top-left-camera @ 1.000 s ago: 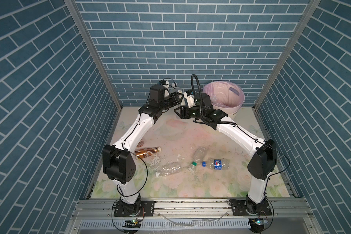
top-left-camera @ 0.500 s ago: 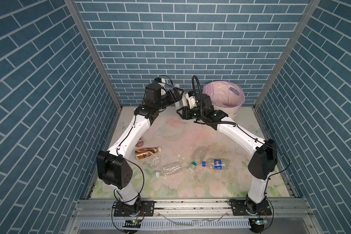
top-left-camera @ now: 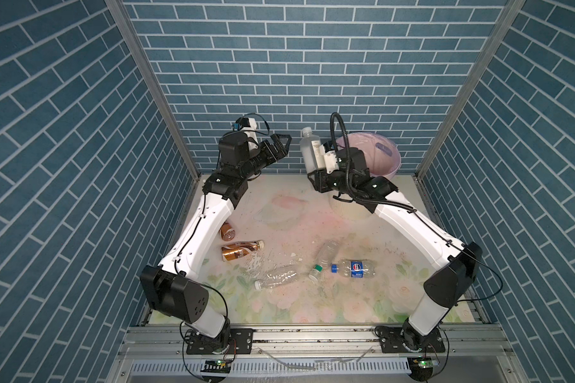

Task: Throw the plastic bottles in the bin
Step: Throw the plastic bottle into the trash bin.

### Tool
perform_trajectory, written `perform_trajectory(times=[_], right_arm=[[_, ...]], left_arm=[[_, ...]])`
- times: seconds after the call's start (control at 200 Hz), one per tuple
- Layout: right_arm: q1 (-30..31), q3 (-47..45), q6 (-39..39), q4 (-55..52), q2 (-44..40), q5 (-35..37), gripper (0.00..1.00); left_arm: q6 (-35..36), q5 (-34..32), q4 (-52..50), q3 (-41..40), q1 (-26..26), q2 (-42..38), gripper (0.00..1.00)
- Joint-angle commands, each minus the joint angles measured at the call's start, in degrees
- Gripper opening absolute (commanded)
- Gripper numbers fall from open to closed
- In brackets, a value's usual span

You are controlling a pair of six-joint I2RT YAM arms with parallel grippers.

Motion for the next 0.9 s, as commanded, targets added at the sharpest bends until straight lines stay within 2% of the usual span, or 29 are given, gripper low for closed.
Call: perform_trajectory(times=[0.0, 0.12, 0.28, 0.405, 0.515, 0.585, 0.66, 0.715, 0.79, 0.895], right_arm=[[-1.3, 5.6, -10.4, -1.2, -7.9, 12.1, 0.35], [-3.0, 6.8, -15.7, 2.1, -13.2, 18.3, 0.35], [-6.9, 7.1, -17.9, 6.2, -16.8, 21.2, 0.31], [-11.8, 6.9, -14.3, 4.9, -14.5, 20.0, 0.3], [-15.1, 6.2, -9.8, 1.2, -8.3, 19.5, 0.32], [-17.4, 7.3, -5.4, -3.9, -3.6, 18.4, 0.39], [-18.7, 8.4, -3.1, -7.0, -1.2, 16.1, 0.53], [-18.5, 7.5, -3.1, -5.9, -2.6, 15.8, 0.61], [-18.1, 3.8, -3.2, -1.1, -6.7, 14.2, 0.83], [-17.7, 4.1, -4.4, -0.8, -9.2, 13.5, 0.93]], left_arm=[[2.6, 0.3, 1.7, -0.3, -2.4, -1.3, 0.99], [4.2, 0.2, 2.7, 0.0, -4.7, -1.0, 0.99], [4.5, 0.9, 3.3, 0.1, -6.1, 0.3, 0.99], [4.3, 1.0, 3.6, -0.6, -6.2, 1.1, 0.99], [4.2, 1.0, 3.4, -1.1, -6.3, 1.6, 0.99], [4.4, 1.0, 2.8, -1.3, -6.2, 1.8, 0.99], [5.1, 0.9, 1.9, -1.5, -6.2, 1.8, 0.99], [5.9, 0.8, 1.0, -1.7, -6.2, 1.8, 0.99], [6.4, 0.3, 0.2, -1.9, -6.3, 1.8, 0.99], [6.6, -0.1, -0.1, -1.9, -6.3, 2.4, 0.99]])
